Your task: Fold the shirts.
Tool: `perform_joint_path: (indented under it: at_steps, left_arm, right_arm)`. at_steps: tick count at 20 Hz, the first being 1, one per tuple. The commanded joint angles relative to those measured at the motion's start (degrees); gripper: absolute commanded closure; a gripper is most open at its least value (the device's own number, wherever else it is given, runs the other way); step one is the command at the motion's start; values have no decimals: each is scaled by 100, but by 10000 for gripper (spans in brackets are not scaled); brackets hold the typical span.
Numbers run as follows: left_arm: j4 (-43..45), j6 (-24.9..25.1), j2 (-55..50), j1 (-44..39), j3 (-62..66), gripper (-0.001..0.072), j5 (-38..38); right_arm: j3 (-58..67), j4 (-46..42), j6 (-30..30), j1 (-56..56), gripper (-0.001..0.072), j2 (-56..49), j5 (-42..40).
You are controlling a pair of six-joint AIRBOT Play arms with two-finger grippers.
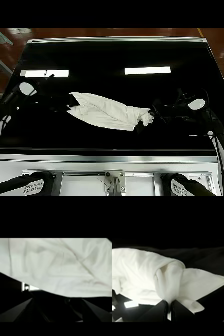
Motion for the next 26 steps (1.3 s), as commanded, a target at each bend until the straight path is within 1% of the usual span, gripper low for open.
perform_joint_path:
  at_steps: [1,3,5,9,11,15,21,22,23,25,26]
  left_arm:
    - [-522,52,-11,-518,-756,-7,-66]
    - [-973,50,-87,-804,-1196,-7,540]
    - [-1423,50,-262,-990,-1322,-7,1067]
    - [-1858,52,-634,-1237,-1316,-7,1600]
    - [-1982,55,-758,-1279,-1314,-7,1733]
    - [-1998,81,-953,-1316,-1314,-7,1759]
    - [-2120,50,-1099,-1325,-1314,-3,2225]
    - [-2221,50,-1119,-1325,-1314,27,2328]
    - [-2304,50,-1132,-1325,-1314,151,2424]
    - [-2474,52,-1178,-1325,-1314,432,2623]
    - [-2492,55,-1193,-1325,-1314,525,2697]
  right_arm:
    - [-2,-146,-116,2,649,-2,120]
    - [-2,-146,-173,2,649,-2,166]
    - [-2,-153,-271,2,649,-2,160]
    - [-2,-164,-323,2,649,-2,142]
    - [-2,-166,-323,2,649,-2,114]
    - [-2,-166,-345,2,649,-2,-48]
    - [-2,-164,-343,2,649,-2,-179]
    - [-2,-164,-343,2,649,-2,-179]
    - [-2,-162,-343,2,649,-2,-179]
    - [-2,-149,-339,2,649,-2,-179]
    - [-2,-140,-337,4,649,-2,-179]
